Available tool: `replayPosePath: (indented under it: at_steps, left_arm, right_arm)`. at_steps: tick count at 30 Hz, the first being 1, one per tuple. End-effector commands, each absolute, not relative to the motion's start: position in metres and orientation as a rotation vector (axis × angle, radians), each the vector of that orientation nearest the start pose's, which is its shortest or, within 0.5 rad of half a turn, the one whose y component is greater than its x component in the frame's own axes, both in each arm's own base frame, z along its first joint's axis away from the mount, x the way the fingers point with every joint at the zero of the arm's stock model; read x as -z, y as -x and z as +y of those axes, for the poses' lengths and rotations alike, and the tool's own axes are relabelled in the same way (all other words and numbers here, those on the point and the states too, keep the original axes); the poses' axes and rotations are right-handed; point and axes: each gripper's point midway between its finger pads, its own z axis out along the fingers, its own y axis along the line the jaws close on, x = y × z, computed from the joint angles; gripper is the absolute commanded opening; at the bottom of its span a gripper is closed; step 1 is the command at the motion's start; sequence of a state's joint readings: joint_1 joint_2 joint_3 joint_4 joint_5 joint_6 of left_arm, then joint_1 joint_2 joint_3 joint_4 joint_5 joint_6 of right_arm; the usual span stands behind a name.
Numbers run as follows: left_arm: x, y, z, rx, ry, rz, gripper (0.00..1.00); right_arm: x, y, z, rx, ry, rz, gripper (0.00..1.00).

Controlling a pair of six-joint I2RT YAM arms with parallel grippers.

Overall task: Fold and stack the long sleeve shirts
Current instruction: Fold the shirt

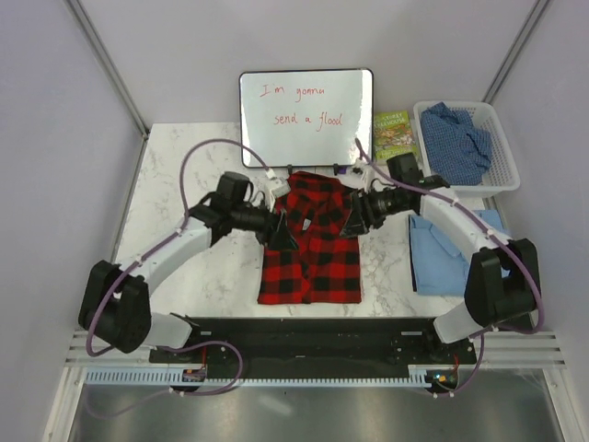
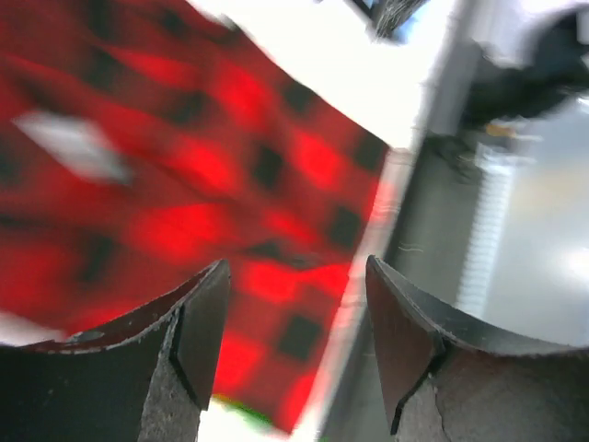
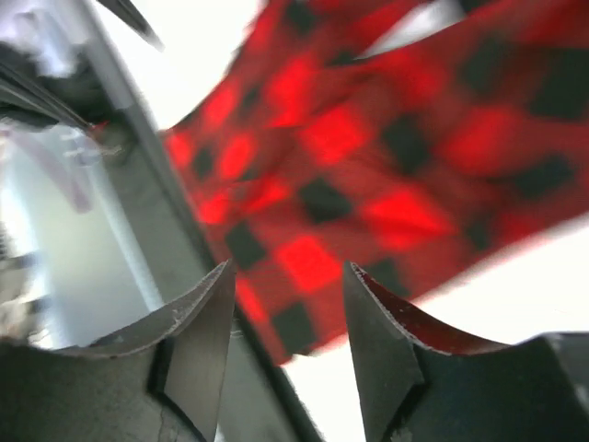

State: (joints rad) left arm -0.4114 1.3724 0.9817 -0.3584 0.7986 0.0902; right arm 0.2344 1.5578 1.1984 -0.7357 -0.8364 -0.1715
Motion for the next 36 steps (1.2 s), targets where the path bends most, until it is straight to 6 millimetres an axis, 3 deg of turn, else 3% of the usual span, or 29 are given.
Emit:
replayPosePath:
  at_steps: [1, 5, 8, 9, 11, 12, 15, 16, 17, 18, 19, 21, 22, 23, 27, 32, 35, 36]
  left_arm:
    - [-0.120, -0.194, -0.278, 1.532, -0.676, 2.372, 0.66]
    - [-0.076, -0.205, -0.283, 1.528, -0.591, 2.480, 0.65]
    - [-0.059, -0.223, -0.285, 1.525, -0.549, 2.517, 0.65]
    - [-0.043, -0.236, -0.281, 1.520, -0.481, 2.561, 0.65]
    - [-0.030, -0.246, -0.277, 1.541, -0.391, 2.611, 0.64]
    - [-0.018, -0.261, -0.269, 1.521, -0.313, 2.637, 0.64]
    - [-0.027, -0.276, -0.263, 1.604, -0.271, 2.575, 0.63]
    - [-0.047, -0.272, -0.265, 1.654, -0.337, 2.513, 0.63]
    - [-0.055, -0.263, -0.266, 1.672, -0.386, 2.484, 0.63]
    - [-0.067, -0.254, -0.271, 1.696, -0.445, 2.451, 0.64]
    - [-0.095, -0.246, -0.273, 1.714, -0.517, 2.371, 0.64]
    - [-0.107, -0.219, -0.277, 1.749, -0.560, 2.354, 0.65]
    - [-0.120, -0.211, -0.279, 1.756, -0.579, 2.323, 0.65]
    - [-0.115, -0.196, -0.278, 1.774, -0.574, 2.348, 0.65]
    - [-0.098, -0.160, -0.283, 1.858, -0.488, 2.459, 0.65]
    - [-0.055, -0.158, -0.279, 1.788, -0.345, 2.625, 0.65]
    - [-0.014, -0.166, -0.266, 1.669, -0.201, 2.786, 0.65]
    - [-0.009, -0.169, -0.262, 1.658, -0.164, 2.798, 0.65]
  right_arm:
    - [-0.134, -0.222, 0.253, -1.491, 0.764, 2.426, 0.56]
    - [-0.091, -0.213, 0.251, -1.501, 0.785, 2.543, 0.52]
    - [-0.044, -0.211, 0.241, -1.516, 0.752, 2.681, 0.48]
    - [-0.035, -0.217, 0.235, -1.506, 0.720, 2.700, 0.47]
    - [-0.015, -0.230, 0.226, -1.469, 0.659, 2.760, 0.45]
    - [-0.011, -0.242, 0.218, -1.445, 0.614, 2.765, 0.45]
    - [-0.020, -0.255, 0.214, -1.423, 0.652, 2.726, 0.43]
    - [-0.031, -0.249, 0.215, -1.462, 0.681, 2.708, 0.43]
    - [-0.058, -0.246, 0.224, -1.544, 0.715, 2.615, 0.43]
    - [-0.072, -0.237, 0.231, -1.582, 0.758, 2.573, 0.43]
    - [-0.083, -0.228, 0.236, -1.610, 0.786, 2.538, 0.45]
    - [-0.116, -0.209, 0.251, -1.692, 0.816, 2.449, 0.46]
    - [-0.113, -0.200, 0.255, -1.716, 0.820, 2.422, 0.46]
    - [-0.120, -0.185, 0.263, -1.739, 0.825, 2.434, 0.47]
    - [-0.093, -0.159, 0.269, -1.767, 0.773, 2.523, 0.47]
    - [-0.033, -0.143, 0.257, -1.751, 0.641, 2.774, 0.46]
    - [-0.007, -0.132, 0.240, -1.741, 0.656, 2.923, 0.45]
    - [-0.009, -0.132, 0.236, -1.750, 0.763, 2.911, 0.45]
